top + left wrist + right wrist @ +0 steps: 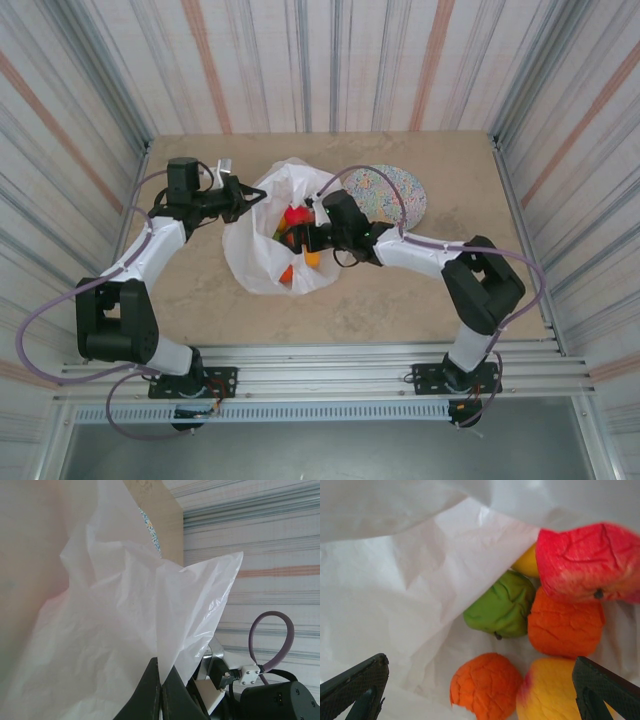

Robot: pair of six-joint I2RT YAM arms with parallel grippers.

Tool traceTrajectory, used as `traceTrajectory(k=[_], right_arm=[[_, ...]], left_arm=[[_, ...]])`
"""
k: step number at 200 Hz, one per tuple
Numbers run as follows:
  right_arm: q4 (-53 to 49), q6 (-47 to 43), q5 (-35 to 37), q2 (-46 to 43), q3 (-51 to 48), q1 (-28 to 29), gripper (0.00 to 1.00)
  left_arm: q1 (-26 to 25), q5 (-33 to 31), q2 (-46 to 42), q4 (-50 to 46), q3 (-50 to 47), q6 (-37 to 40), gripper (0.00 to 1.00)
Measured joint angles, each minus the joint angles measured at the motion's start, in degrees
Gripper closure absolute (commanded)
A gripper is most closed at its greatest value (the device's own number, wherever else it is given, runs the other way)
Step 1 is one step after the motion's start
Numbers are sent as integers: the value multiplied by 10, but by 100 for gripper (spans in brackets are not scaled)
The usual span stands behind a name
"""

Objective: Place the fruits into the plastic bag

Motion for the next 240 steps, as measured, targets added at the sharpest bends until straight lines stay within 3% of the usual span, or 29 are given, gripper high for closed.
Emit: traceTrajectory(k=[111,139,182,240], right_arm=[[-57,-56,-28,-156,-108,2,8],[-96,-93,13,-210,-110,4,8],[-122,-180,94,-326,-103,-36,10],[-170,-311,206,-263,-1,-20,22]], left_arm=[[4,0,0,0,0,0,100],[4,0,0,0,0,0,100],[4,0,0,0,0,0,100],[4,0,2,-1,0,0,100]])
